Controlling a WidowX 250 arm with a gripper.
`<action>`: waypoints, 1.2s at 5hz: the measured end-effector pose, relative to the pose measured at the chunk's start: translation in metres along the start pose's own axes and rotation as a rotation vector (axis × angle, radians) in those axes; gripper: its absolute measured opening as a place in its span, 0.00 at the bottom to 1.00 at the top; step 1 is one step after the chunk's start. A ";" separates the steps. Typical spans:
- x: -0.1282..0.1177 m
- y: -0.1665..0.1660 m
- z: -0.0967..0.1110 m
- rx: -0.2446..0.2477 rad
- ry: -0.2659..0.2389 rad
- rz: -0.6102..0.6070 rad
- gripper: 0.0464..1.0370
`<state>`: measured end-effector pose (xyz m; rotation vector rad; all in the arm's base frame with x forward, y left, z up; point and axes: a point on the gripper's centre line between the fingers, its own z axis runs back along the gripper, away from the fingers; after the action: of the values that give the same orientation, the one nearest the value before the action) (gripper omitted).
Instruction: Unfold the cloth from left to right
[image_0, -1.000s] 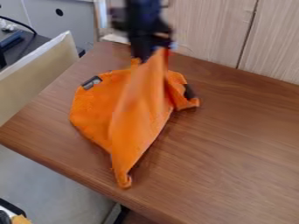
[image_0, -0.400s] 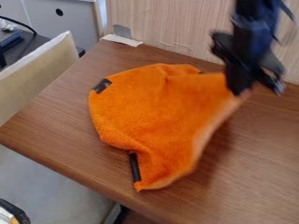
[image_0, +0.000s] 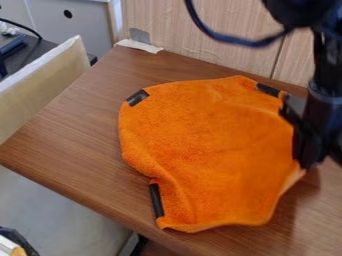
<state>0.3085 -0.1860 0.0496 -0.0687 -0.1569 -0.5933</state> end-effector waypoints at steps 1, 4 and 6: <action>-0.008 -0.005 -0.015 0.004 0.030 -0.013 0.05; -0.029 -0.012 -0.027 -0.002 0.073 0.000 0.80; -0.026 -0.013 -0.001 0.010 0.012 0.003 0.97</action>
<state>0.2803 -0.1824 0.0449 -0.0558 -0.1477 -0.5900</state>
